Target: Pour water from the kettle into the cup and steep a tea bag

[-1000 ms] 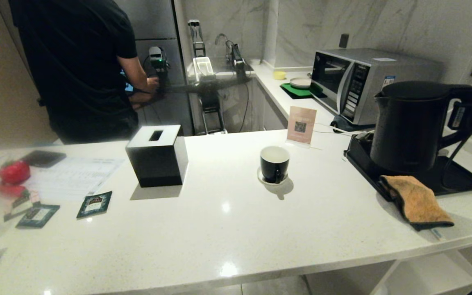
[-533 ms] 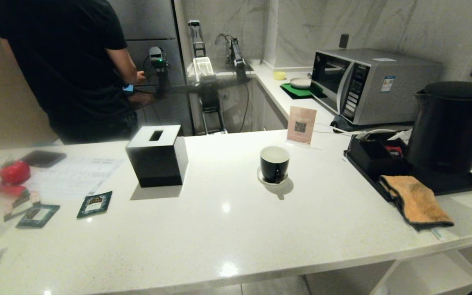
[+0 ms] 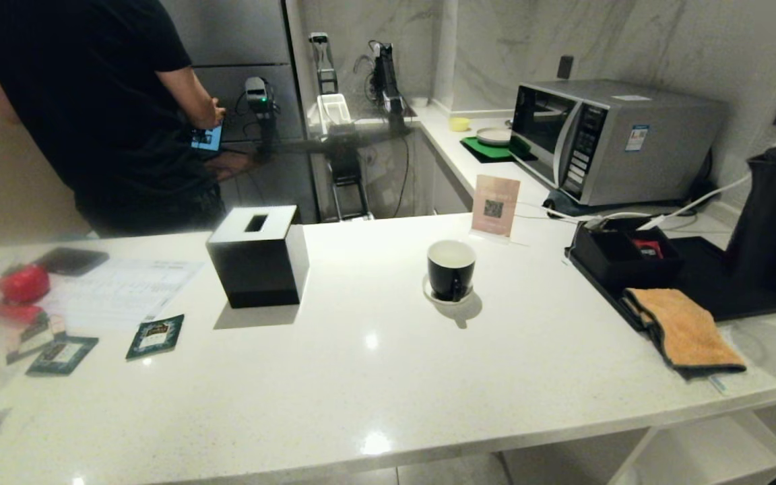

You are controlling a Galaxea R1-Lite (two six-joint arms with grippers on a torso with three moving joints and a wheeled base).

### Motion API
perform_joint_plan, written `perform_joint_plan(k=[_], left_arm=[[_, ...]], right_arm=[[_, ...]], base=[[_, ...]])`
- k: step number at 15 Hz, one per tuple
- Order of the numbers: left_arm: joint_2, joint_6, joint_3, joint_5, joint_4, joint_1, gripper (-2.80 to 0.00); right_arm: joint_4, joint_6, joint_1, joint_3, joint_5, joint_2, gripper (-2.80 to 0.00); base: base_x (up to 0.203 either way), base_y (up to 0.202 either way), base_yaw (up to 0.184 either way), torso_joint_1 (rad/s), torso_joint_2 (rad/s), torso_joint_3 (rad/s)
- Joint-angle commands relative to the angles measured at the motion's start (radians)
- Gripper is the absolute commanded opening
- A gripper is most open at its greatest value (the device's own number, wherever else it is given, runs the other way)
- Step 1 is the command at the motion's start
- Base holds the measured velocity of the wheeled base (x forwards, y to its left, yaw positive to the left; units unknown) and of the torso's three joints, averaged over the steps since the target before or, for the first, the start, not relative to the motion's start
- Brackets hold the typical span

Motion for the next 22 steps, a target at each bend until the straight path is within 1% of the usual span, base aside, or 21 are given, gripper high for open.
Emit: perform_joint_plan(k=[1,8,11,14,19,22], left_arm=[[0.002,0.001,0.000,0.000,0.000,0.000,-2.80],[0.002,0.001,0.000,0.000,0.000,0.000,-2.80],[0.002,0.001,0.000,0.000,0.000,-0.001,-2.80],[0.002,0.001,0.000,0.000,0.000,0.000,-2.80],[0.002,0.001,0.000,0.000,0.000,0.000,-2.80],[0.002,0.001,0.000,0.000,0.000,0.000,-2.80]], right_arm=[[-0.003,0.003,-0.037,-0.001,0.000,0.029,-2.80],[-0.008,0.034,-0.082,-0.072,-0.008,0.131,-2.80],[-0.056,0.034,-0.085,-0.100,-0.008,0.195,-2.80],[-0.091,0.029,-0.085,-0.164,-0.009,0.280,-2.80],[-0.081,0.024,-0.082,-0.326,-0.009,0.406,-2.80],[-0.081,0.024,-0.077,-0.383,-0.009,0.466,-2.80]], base=[[0.000,0.000,0.000,0.000,0.00,0.000],[0.000,0.000,0.000,0.000,0.00,0.000],[0.000,0.000,0.000,0.000,0.00,0.000],[0.000,0.000,0.000,0.000,0.00,0.000],[0.000,0.000,0.000,0.000,0.00,0.000],[0.000,0.000,0.000,0.000,0.00,0.000]])
